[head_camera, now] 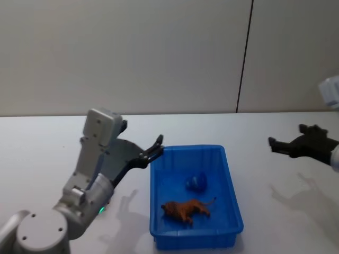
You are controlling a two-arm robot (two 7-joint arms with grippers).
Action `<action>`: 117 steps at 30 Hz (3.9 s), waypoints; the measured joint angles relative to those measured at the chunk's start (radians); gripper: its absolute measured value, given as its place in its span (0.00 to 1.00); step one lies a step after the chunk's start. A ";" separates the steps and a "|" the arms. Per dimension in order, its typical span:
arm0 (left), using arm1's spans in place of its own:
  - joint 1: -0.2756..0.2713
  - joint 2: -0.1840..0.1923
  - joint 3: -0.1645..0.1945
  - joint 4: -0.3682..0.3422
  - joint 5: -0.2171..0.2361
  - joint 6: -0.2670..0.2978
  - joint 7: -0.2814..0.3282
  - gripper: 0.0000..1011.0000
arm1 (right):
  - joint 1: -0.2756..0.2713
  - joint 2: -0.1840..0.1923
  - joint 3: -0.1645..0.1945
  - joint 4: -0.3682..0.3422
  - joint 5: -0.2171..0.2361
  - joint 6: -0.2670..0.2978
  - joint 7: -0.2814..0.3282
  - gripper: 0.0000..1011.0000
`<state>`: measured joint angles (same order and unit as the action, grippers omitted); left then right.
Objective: Pick up the two dolls from the table and place them into the box.
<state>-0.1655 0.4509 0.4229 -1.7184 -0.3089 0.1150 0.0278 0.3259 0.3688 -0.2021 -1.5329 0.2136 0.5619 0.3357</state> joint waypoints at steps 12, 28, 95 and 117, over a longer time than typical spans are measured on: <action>0.110 0.102 -0.044 -0.117 -0.177 0.121 0.086 0.99 | -0.048 0.033 0.056 -0.029 0.059 0.001 -0.152 0.99; 0.105 0.156 -0.094 -0.042 -0.324 0.253 0.003 0.99 | -0.073 0.050 0.085 -0.043 0.088 -0.003 -0.224 0.99; -0.224 0.019 -0.081 0.511 -0.135 0.275 -0.400 0.37 | -0.083 0.058 0.097 -0.048 0.100 -0.005 -0.254 0.99; -0.242 0.022 -0.109 0.397 -0.165 0.085 -0.404 0.36 | -0.083 0.057 0.097 -0.048 0.099 -0.005 -0.254 0.99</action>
<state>-0.4071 0.4734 0.3135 -1.3214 -0.4739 0.1996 -0.3760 0.2432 0.4262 -0.1053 -1.5806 0.3130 0.5570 0.0820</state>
